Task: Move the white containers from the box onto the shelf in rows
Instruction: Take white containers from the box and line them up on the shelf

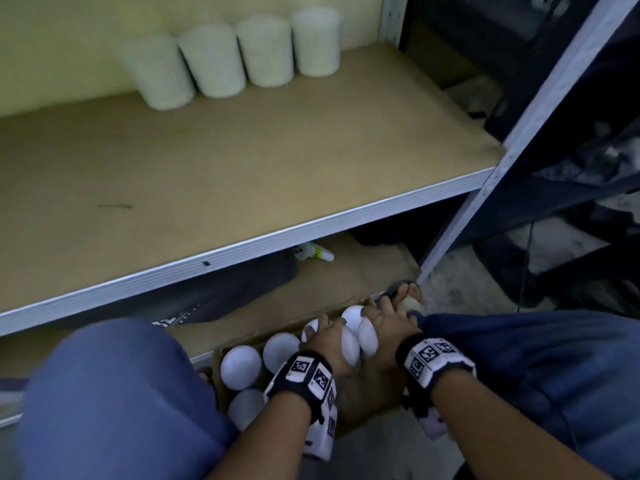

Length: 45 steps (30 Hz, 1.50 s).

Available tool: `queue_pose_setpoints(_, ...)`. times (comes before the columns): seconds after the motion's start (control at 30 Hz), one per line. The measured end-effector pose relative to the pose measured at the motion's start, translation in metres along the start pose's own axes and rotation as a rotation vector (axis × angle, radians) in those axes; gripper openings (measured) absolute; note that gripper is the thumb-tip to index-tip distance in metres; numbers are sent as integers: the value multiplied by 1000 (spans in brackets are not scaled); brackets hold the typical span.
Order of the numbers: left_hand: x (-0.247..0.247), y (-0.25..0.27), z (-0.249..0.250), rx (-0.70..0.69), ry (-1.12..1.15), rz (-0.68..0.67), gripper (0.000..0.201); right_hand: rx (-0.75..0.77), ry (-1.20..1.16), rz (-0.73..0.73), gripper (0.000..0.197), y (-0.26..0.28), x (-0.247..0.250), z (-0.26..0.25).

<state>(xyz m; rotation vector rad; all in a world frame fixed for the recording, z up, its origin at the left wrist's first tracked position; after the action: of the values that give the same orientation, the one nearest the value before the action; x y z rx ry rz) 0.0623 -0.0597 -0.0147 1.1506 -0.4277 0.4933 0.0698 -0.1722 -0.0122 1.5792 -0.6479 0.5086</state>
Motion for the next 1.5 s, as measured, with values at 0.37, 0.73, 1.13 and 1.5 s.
queue_pose_setpoints(0.37, 147, 143, 29, -116, -29, 300, 75, 174, -5, 355, 78, 156, 155, -49)
queue_pose_setpoints(0.73, 252, 283, 14, -172, 23, 700, 79, 388, -56, 615, 77, 255, 257, -121)
queue_pose_setpoints(1.13, 313, 314, -69, -55, 183, 930, 60, 543, -185, 697, 62, 215, 310, -209)
queue_pose_setpoints(1.5, 301, 264, -121, -15, 296, 945, 50, 555, -267, 598, 59, 146, 289, -231)
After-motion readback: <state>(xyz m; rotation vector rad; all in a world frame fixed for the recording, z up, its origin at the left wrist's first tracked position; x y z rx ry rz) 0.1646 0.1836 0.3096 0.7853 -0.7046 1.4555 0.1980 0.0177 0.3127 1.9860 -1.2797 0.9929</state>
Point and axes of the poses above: each hand's wrist, its own y-axis away from the middle knuckle, its own x-axis out of the back of the hand, z = x × y, the point moved 9 cm from there along -y, towards the middle knuckle, and after that the axes turned 9 degrees about -z, right-handed, at the moved point
